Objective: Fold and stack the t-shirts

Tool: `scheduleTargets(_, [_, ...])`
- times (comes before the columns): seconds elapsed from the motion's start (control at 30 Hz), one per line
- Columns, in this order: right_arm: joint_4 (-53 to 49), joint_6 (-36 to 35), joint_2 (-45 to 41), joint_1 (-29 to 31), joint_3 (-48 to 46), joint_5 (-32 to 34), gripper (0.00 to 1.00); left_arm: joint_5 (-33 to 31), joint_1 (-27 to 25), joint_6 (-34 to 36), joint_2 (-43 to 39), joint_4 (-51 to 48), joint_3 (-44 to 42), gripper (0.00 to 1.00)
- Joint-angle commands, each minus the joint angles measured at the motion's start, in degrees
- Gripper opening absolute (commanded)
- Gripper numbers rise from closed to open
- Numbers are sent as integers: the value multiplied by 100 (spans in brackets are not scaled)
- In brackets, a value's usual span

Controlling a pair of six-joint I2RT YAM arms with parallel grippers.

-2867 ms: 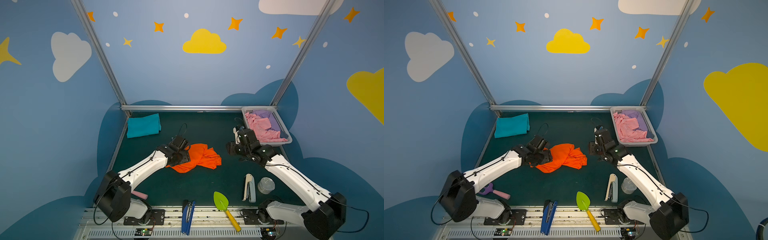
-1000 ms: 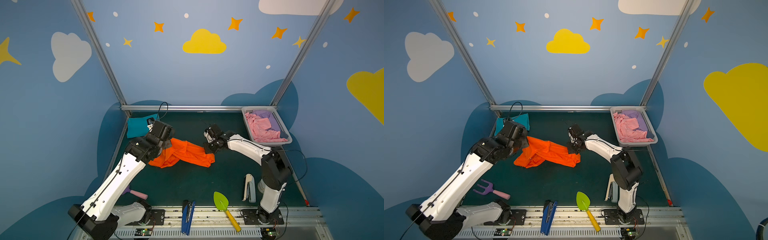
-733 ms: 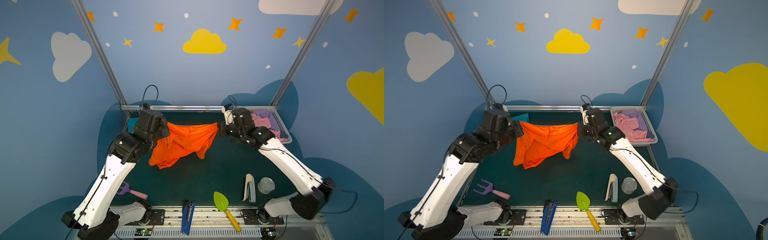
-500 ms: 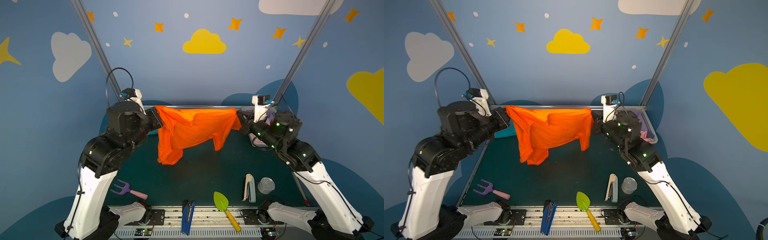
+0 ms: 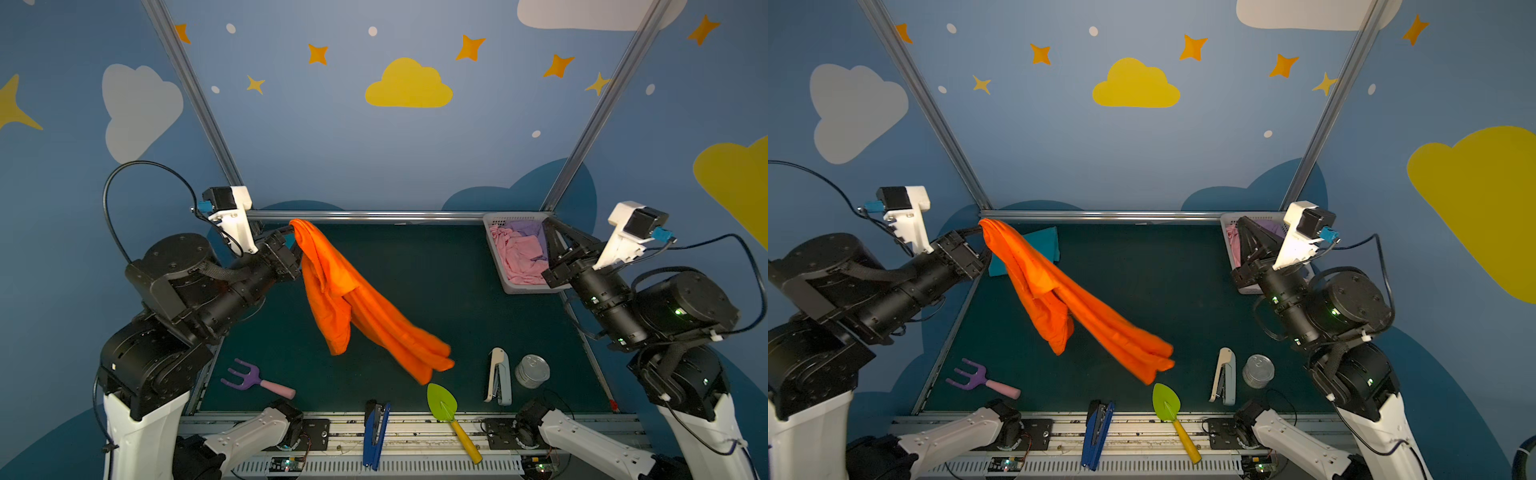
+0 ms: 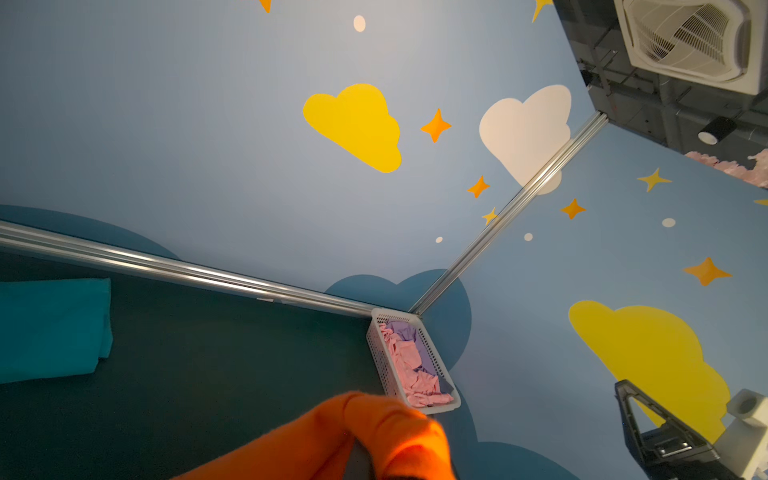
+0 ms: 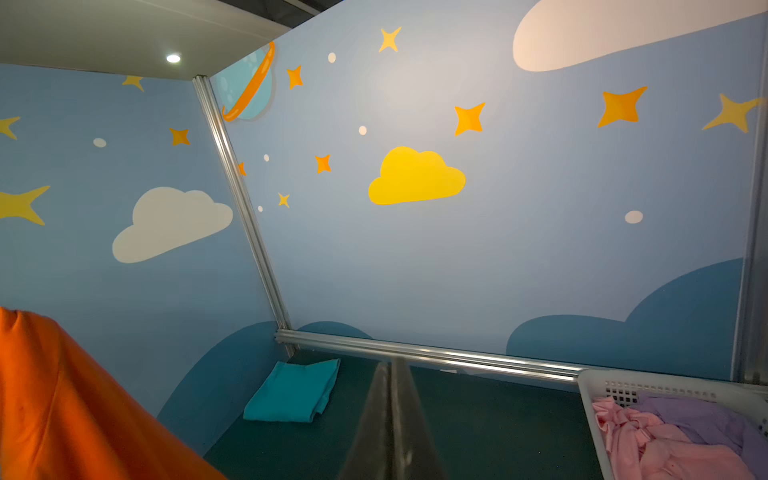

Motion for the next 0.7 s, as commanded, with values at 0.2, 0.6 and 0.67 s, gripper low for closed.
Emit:
scheduleTargets(0.2, [-129,194,1027,148,-1074,-849,0,-143,36,-127,464,419,-955,4])
scheduleTargets(0.6, [1551,427,2879,2299,-2283,-848,85,156,37,-33,970,428,-157,4])
scheduleTargets(0.67, [1824,543,3163,2378,-2256,-1015,86,168,39,-32,941,437,-96,4])
